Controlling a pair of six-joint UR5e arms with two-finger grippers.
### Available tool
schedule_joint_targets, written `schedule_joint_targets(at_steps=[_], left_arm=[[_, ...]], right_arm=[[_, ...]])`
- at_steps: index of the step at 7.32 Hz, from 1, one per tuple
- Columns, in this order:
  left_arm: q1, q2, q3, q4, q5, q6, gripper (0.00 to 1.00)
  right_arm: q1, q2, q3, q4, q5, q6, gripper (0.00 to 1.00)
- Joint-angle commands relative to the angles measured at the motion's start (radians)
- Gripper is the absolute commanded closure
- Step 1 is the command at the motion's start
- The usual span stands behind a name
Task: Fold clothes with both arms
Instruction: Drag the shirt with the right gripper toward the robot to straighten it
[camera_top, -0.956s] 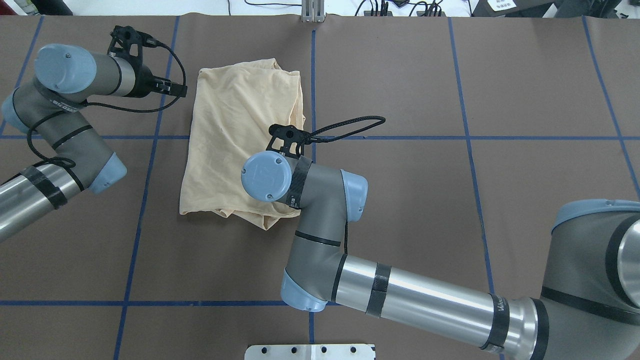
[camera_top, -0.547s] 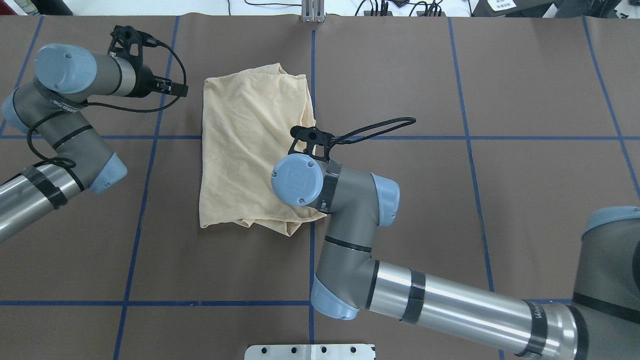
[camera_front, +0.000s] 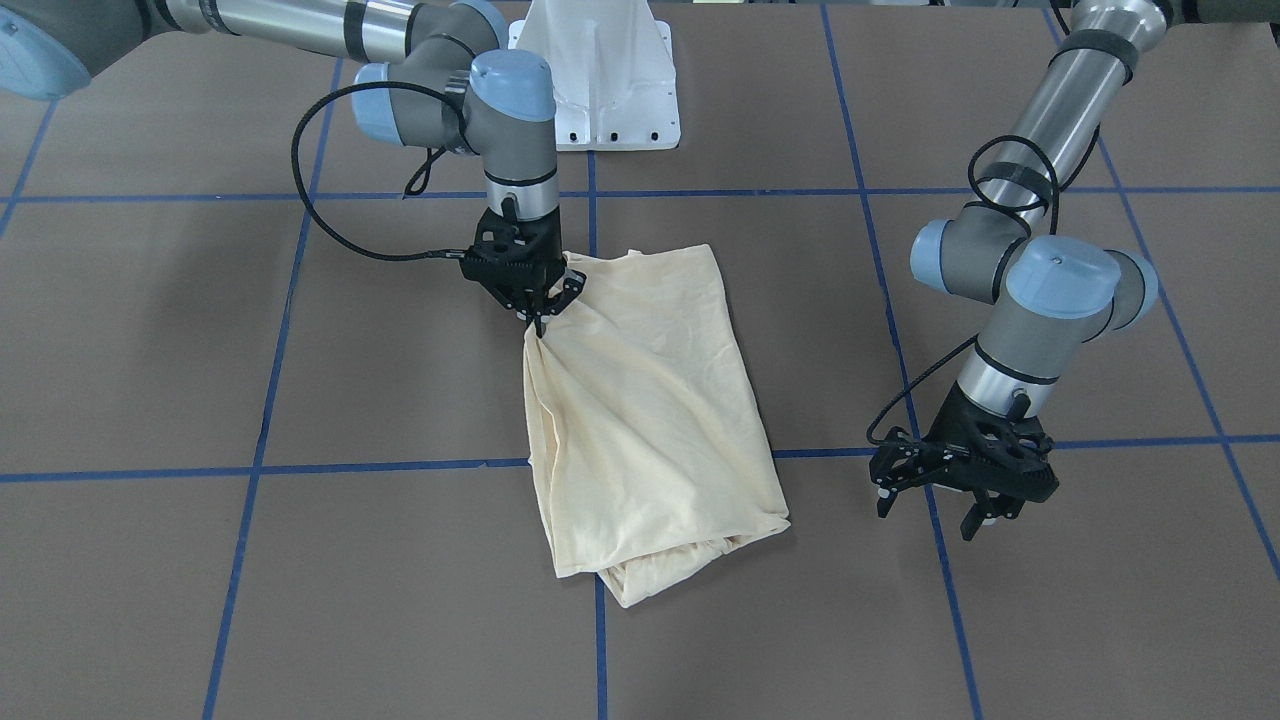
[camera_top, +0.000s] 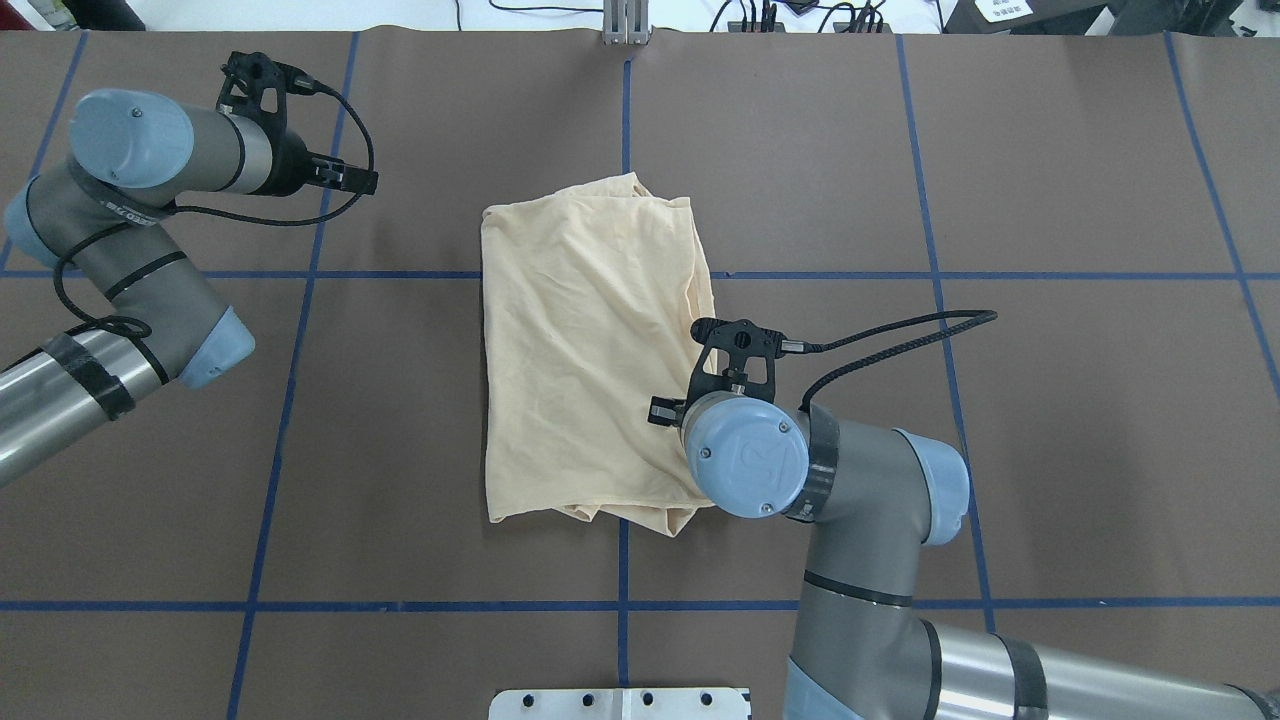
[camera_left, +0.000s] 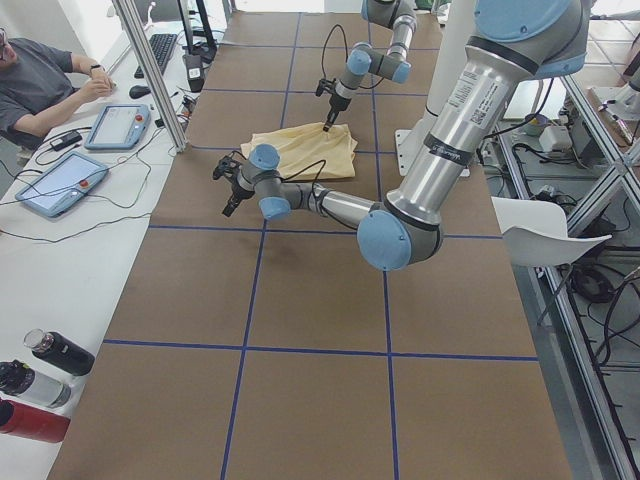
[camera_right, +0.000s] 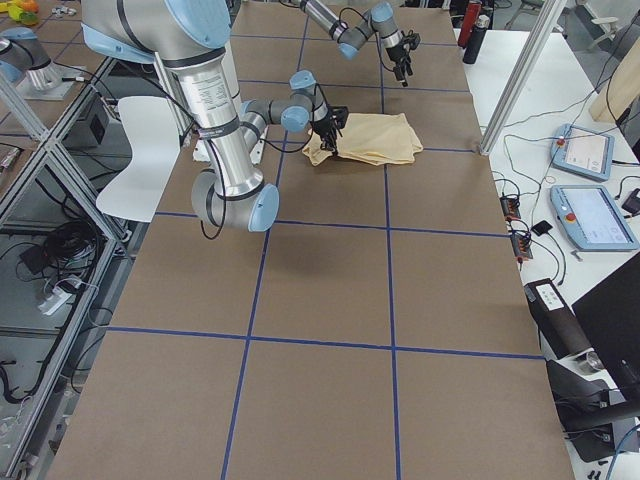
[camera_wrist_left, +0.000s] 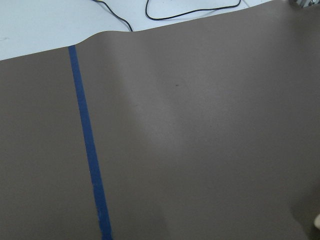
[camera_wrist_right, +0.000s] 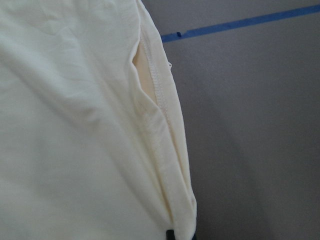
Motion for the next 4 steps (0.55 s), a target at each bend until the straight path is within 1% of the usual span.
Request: schedule_joint_targets(at_steps=[1, 2, 3, 4], left_arm=[[0.001, 0.007, -0.018, 0.001, -0.007, 0.000, 0.00], [0.001, 0.007, -0.029, 0.001, -0.007, -0.006, 0.00], [0.002, 0.007, -0.038, 0.003, -0.057, -0.064, 0.00], [0.002, 0.007, -0.074, 0.013, -0.115, -0.125, 0.00]], right_arm=[[-0.069, -0.037, 0.076, -0.043, -0.062, 0.056, 1.00], [-0.072, -0.039, 0.075, -0.044, -0.062, 0.053, 1.00], [-0.072, -0.039, 0.067, -0.044, -0.062, 0.046, 0.58], [-0.051, -0.049, 0.072, -0.042, -0.062, 0.021, 0.01]])
